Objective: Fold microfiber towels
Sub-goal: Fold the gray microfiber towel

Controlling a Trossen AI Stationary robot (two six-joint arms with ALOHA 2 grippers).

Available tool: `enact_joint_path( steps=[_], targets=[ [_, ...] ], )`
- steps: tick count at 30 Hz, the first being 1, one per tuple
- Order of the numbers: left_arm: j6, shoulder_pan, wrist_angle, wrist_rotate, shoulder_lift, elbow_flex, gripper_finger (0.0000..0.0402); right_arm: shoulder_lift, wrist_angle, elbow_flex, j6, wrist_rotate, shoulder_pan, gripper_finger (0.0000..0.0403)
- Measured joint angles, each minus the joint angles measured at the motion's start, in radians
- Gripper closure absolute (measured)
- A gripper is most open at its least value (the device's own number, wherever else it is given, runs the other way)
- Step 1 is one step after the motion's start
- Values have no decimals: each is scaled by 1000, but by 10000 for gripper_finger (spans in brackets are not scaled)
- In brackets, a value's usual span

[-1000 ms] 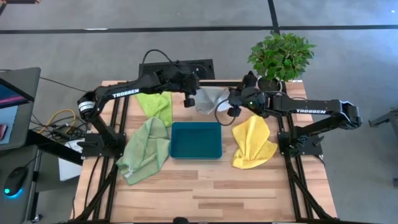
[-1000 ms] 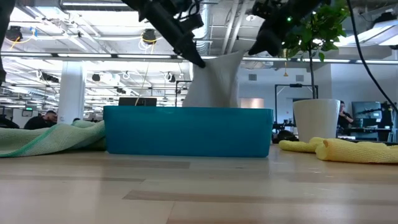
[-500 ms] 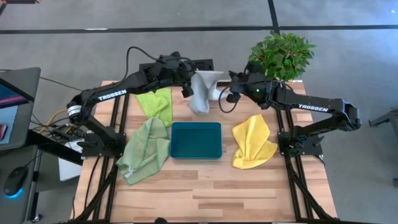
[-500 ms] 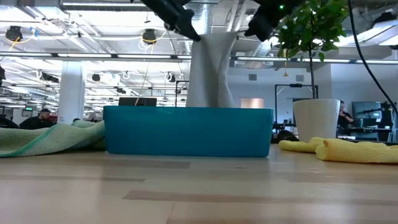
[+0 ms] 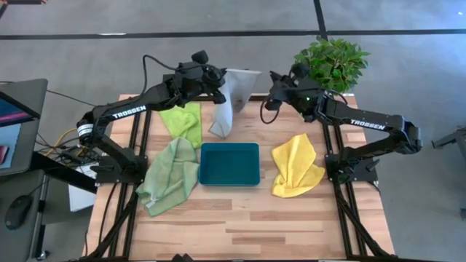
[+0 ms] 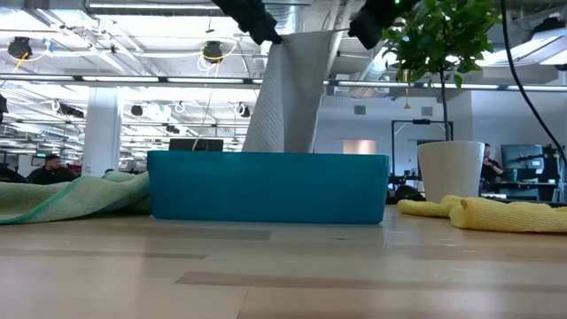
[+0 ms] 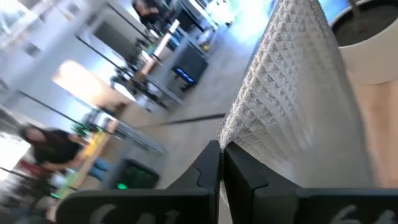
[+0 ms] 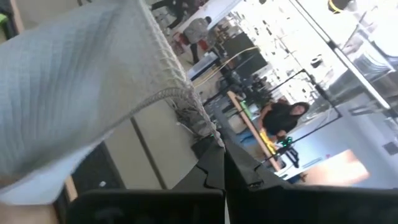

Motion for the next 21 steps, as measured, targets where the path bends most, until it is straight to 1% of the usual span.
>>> enact_joint_path(
  steps=[4, 8, 10, 13, 17, 21],
  targets=[
    [107, 3, 39, 12, 0, 0, 401, 4, 25, 0, -10, 1, -2, 391],
    [100, 5, -49, 81, 0, 0, 401, 4, -1, 0, -10, 0, 5, 391],
    [95, -1, -116, 85, 6, 0, 401, 4, -28, 0, -10, -4, 14, 391],
    [52, -11, -229, 123, 8, 0, 401, 5, -110, 0, 10, -16, 27, 391],
    [-58, -26, -320, 241, 15, -1, 401, 5, -235, 0, 80, -21, 44, 391],
    [-130, -45, -380, 325, 47, 1, 401, 2, -361, 0, 174, -71, 66, 391]
  ],
)
